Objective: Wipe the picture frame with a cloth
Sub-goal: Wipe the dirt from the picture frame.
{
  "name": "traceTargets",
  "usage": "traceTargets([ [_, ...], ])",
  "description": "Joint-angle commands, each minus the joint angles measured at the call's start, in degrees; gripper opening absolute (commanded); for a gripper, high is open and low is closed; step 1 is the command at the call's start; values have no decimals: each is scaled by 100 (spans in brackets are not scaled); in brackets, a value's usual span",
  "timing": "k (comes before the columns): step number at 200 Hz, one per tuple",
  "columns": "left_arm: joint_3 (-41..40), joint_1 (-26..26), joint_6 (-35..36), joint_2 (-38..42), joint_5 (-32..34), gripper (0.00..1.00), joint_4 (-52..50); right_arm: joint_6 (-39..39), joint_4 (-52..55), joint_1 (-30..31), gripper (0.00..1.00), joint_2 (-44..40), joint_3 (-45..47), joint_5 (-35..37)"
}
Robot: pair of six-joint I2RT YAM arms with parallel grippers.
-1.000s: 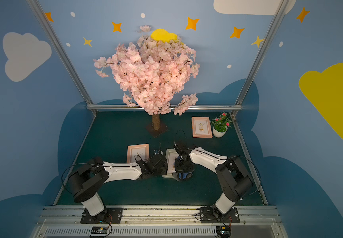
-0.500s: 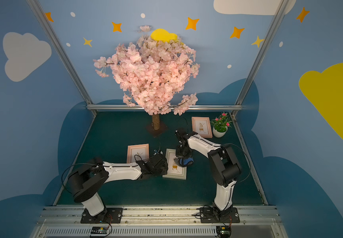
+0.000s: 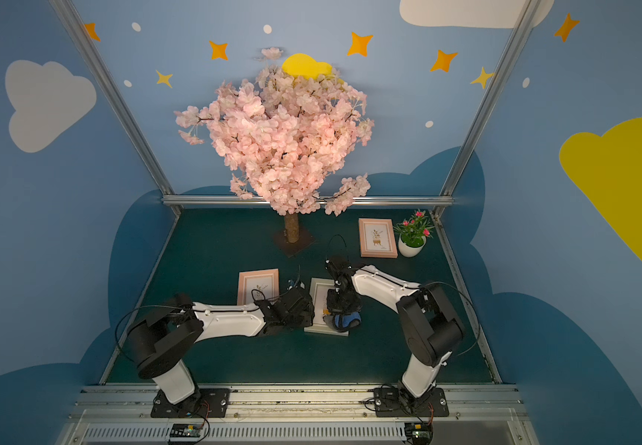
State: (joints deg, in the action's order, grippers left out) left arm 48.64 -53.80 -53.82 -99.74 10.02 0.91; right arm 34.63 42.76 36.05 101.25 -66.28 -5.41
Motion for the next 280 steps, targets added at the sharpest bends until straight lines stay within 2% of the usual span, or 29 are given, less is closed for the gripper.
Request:
traceTargets([
  [1,-239,-20,-32,-212,-185,27,-845,-261,203,-177,0,542,-821,170],
  [32,-216,-20,-5,-215,-185,27,-864,-302,320,23,0,1213,-1702,25],
  [69,-149,-25,12,-282,-239,27,-884,-261,452,295,0,1605,-2351,22],
  [131,-261,-25,-40,-198,-198,27,-847,-404,762,-481,0,1087,-1713,1027],
  [151,-259,-21,-60,-197,-194,27,-847,-372,654,-348,0,1051,-1749,881],
  [176,-236,-25,-59,-198,-176,27,-864,-224,467,25,0,1310,-2030,350],
  [220,-248,-25,-58,-196,-159,27,-890,-76,404,352,0,1902,-2562,194],
  [253,-300,-25,-84,-126,-116,27,-891,-189,451,-63,0,1639,-2169,482],
  [280,-299,-25,-102,-151,-119,27,-864,-290,669,-485,0,1314,-1831,1087],
])
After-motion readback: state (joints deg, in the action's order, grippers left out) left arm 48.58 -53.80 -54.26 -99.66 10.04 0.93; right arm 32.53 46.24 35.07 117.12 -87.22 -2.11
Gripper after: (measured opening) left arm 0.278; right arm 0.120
